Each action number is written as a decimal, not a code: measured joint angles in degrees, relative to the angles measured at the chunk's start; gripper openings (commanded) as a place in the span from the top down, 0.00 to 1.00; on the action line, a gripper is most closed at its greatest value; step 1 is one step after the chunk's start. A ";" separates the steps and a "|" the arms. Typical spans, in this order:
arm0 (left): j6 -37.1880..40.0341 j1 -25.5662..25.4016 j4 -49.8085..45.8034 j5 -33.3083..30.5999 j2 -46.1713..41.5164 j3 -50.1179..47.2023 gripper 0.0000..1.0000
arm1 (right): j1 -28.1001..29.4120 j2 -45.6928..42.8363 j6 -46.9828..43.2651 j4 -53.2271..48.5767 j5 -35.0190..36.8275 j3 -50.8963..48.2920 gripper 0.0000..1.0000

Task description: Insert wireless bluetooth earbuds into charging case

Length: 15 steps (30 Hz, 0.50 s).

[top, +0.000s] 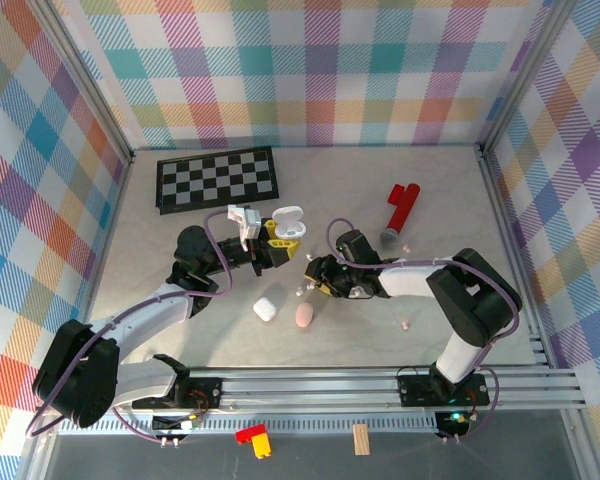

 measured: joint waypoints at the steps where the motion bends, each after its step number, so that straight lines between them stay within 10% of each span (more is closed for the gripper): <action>1: 0.00 0.00 -0.02 0.00 0.00 0.00 0.66 | 0.00 0.35 0.00 -0.02 -0.26 0.28 0.49; 15: 0.02 0.00 -0.42 0.02 -0.15 0.00 0.66 | 0.63 1.92 -0.20 -0.39 -2.64 2.49 0.56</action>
